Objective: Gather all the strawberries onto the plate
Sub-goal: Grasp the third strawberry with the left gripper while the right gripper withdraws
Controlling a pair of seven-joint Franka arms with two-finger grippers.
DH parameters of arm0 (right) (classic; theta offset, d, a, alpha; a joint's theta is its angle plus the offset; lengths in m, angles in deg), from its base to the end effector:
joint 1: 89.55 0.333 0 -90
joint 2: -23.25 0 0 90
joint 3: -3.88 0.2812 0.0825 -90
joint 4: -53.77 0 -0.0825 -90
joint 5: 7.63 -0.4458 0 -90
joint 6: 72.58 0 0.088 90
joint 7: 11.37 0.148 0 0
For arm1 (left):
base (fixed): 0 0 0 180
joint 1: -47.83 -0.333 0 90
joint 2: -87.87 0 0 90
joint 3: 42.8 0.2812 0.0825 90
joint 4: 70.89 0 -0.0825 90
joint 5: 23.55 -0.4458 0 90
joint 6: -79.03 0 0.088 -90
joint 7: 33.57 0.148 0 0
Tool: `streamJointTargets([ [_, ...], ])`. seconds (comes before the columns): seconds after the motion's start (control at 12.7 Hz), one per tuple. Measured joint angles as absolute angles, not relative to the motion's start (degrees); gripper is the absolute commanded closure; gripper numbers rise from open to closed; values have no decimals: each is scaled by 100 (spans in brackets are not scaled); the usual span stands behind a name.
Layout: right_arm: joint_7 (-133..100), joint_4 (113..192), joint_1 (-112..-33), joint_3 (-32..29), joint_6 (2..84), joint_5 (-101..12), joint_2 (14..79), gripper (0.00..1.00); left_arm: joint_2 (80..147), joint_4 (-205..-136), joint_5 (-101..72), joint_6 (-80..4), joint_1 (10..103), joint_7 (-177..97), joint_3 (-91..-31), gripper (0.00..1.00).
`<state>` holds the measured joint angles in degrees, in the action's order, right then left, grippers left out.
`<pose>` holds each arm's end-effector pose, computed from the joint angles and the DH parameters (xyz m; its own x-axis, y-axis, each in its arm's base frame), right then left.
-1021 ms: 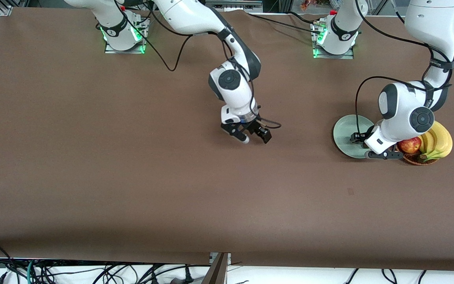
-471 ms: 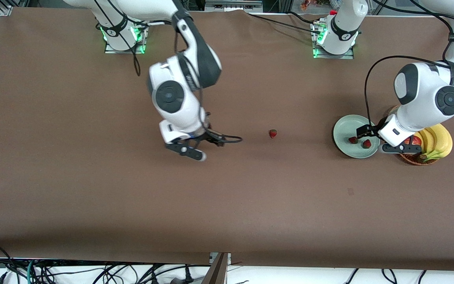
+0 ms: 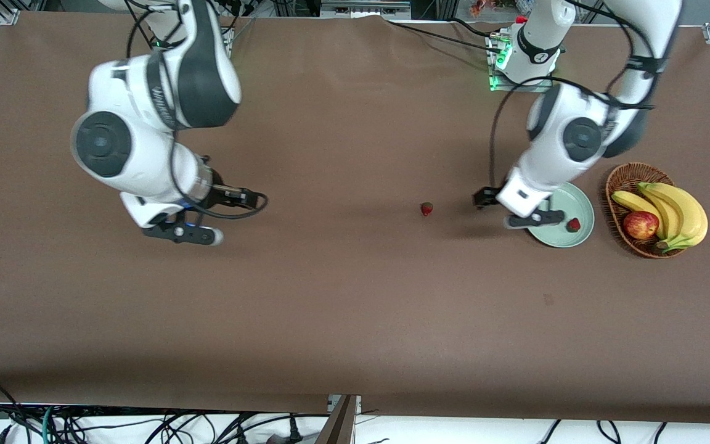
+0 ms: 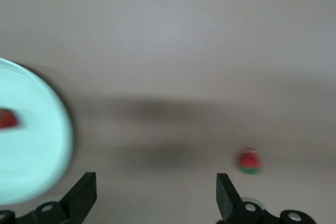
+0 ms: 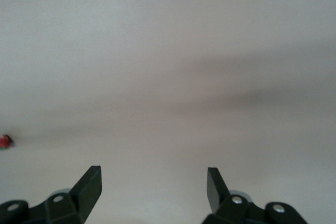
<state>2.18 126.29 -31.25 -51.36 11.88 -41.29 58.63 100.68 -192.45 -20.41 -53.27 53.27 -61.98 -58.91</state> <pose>0.6660 0.2468 0.4163 0.9766 -0.1145 -0.1820 -0.1253 -0.9909 -0.0488 0.5582 -0.2285 0.1907 0.9844 0.1591 -0.0749 0.1646 -0.9836 0.0742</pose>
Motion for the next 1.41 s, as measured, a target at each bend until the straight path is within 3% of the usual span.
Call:
streamJointTargets([
  [0.16, -177, 12739, -3234, -5224, 1064, -3996, 5741, 8, 10367, -19283, -2505, -5750, 5369, -7303, -6464, 0],
  [0.24, -281, 12760, -3489, -4963, 1025, -3726, 5608, 8, 10584, -19297, -2989, -5971, 5399, -7967, -6646, 0],
  [0.47, -335, 12895, -4707, -3524, 987, -2493, 4837, 4, 11276, -19274, -3940, -6444, 5440, -9185, -6822, 0],
  [0.79, -357, 13694, -6633, -1410, 1013, -1313, 3451, 1, 11820, -18998, -4027, -6558, 5443, -9412, -6824, 0],
  [0.94, -366, 14186, -7191, -783, 1125, -1008, 2878, 1, 11910, -18932, -4028, -6558, 5453, -9497, -6830, 29],
  [1.1, -442, 14532, -7257, -649, 1313, -882, 2534, 1, 11948, -18928, -4029, -6558, 5474, -9561, -6835, 53],
  [1.26, -479, 14615, -7258, -628, 1453, -870, 2460, 1, 11966, -18925, -4029, -6558, 5477, -9618, -6838, 69],
  [1.41, -545, 14632, -7258, -624, 1567, -867, 2463, 1, 11977, -18918, -4029, -6558, 5477, -9680, -6839, 72],
])
